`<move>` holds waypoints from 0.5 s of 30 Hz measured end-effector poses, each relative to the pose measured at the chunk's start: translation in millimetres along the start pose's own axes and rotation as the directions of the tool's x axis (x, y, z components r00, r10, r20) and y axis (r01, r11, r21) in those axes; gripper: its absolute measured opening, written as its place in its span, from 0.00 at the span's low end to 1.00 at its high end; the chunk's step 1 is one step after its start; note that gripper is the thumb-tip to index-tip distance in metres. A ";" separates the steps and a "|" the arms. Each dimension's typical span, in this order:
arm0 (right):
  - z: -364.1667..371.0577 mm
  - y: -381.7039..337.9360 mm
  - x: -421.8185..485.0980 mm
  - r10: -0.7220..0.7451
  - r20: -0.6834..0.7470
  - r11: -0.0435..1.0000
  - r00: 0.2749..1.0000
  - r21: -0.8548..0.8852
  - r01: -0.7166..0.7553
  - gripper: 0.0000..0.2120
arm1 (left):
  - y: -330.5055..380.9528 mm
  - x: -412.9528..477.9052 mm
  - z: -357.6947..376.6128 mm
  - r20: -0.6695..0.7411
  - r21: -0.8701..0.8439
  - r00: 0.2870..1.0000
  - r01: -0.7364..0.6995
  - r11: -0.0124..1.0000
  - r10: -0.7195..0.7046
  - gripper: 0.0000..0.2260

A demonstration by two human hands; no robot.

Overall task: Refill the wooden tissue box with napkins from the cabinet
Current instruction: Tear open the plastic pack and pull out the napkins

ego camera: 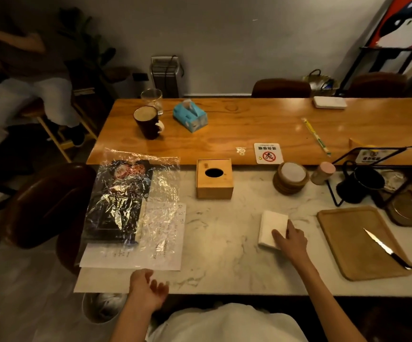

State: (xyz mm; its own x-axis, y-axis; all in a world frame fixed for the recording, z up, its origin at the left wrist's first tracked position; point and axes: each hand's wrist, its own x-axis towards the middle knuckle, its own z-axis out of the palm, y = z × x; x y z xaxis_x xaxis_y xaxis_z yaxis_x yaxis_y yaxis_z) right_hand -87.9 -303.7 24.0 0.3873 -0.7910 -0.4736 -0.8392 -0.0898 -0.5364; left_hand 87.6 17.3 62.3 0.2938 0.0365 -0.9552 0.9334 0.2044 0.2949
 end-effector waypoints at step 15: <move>4.8 -152.9 16.9 -0.294 0.137 0.914 0.946 0.329 0.236 0.32 | 64.0 17.4 215.8 0.557 0.510 0.707 -0.705 0.492 0.436 0.25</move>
State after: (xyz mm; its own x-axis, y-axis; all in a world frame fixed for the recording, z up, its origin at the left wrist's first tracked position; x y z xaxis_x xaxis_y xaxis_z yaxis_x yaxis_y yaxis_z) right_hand 48.8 -300.4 94.7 0.6653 -0.6389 -0.3862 -0.5501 -0.0699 -0.8321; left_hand 196.9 -180.0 70.2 0.7291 -0.4298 -0.5326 0.3575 -0.4244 0.8319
